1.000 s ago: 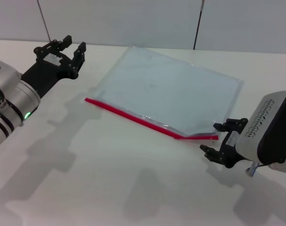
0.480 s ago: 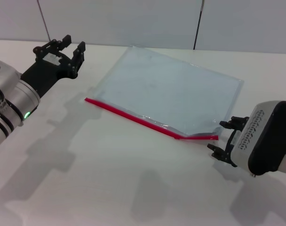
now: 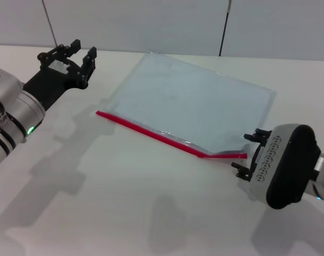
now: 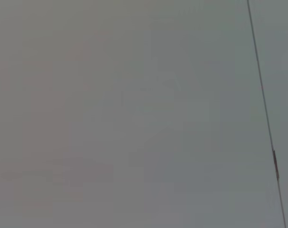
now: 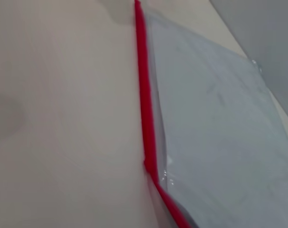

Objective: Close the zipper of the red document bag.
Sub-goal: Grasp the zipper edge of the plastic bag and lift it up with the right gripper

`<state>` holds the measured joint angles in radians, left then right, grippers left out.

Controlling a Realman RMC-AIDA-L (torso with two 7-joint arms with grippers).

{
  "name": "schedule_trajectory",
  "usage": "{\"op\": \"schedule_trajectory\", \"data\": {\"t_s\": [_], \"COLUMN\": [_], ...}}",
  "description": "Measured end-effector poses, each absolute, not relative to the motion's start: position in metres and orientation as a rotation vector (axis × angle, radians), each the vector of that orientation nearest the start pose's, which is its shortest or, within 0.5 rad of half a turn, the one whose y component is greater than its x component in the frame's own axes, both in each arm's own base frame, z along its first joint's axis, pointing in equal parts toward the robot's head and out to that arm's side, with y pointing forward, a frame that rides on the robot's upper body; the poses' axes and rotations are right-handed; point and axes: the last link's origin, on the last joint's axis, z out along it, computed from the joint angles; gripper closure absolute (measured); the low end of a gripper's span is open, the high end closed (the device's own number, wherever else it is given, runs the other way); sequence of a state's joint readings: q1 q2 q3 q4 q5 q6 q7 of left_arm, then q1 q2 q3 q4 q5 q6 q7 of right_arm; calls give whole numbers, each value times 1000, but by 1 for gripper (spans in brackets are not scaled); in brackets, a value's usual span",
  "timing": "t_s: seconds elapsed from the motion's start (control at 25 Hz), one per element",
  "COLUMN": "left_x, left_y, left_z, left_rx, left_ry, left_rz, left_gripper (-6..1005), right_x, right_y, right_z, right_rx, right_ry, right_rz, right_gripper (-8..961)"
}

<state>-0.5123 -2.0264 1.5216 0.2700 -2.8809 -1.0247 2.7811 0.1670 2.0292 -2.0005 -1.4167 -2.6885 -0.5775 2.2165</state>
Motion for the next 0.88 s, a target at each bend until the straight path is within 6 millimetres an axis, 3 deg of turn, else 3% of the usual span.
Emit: {"op": "schedule_trajectory", "data": {"t_s": [0.88], "left_x": [-289], "left_y": [382], "left_z": [4], "left_rx": [-1863], "left_ry": [-352], "left_rz": [-711], "left_gripper": [614], "right_x": [226], "right_y": [332], "right_z": [-80], "right_rx": [-2410], "right_ry": [-136], "right_rz": [-379], "right_gripper": [264]}}
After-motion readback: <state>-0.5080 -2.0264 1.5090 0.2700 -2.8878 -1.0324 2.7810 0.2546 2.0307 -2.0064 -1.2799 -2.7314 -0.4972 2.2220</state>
